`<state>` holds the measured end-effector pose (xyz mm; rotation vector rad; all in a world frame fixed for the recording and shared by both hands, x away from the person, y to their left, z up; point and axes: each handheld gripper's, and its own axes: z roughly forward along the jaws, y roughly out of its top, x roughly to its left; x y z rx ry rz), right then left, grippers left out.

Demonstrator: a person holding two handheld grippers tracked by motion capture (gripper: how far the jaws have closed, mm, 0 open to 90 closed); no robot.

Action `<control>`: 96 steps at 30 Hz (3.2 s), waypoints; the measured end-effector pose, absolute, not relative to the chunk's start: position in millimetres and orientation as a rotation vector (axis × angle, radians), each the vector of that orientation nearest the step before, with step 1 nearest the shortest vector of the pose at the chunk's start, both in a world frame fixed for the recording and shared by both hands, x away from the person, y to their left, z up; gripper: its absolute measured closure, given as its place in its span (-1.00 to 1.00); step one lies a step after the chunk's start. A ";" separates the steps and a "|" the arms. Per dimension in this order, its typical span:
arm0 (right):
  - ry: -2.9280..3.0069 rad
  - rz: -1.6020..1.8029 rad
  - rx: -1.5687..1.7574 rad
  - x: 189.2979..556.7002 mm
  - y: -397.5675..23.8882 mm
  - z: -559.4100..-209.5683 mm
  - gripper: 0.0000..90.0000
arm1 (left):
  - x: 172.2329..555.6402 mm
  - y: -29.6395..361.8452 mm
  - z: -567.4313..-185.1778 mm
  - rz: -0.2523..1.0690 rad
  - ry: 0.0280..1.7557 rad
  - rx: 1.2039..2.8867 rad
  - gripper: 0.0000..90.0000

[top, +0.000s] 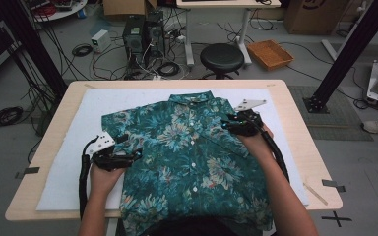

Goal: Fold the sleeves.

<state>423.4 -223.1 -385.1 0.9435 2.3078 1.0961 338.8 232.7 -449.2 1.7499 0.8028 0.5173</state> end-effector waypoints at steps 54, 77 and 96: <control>2.085 1.268 1.170 363.5 -341.7 -448.5 -0.40 | 339.7 233.8 -449.2 0.520 0.825 1.746 -0.58; 2.083 1.271 1.191 364.5 -342.6 -448.6 -0.49 | 340.1 233.5 -449.4 0.518 0.834 1.742 -0.58; 2.079 1.267 1.198 364.7 -342.6 -448.6 -0.49 | 339.9 233.5 -449.1 0.523 0.836 1.740 -0.58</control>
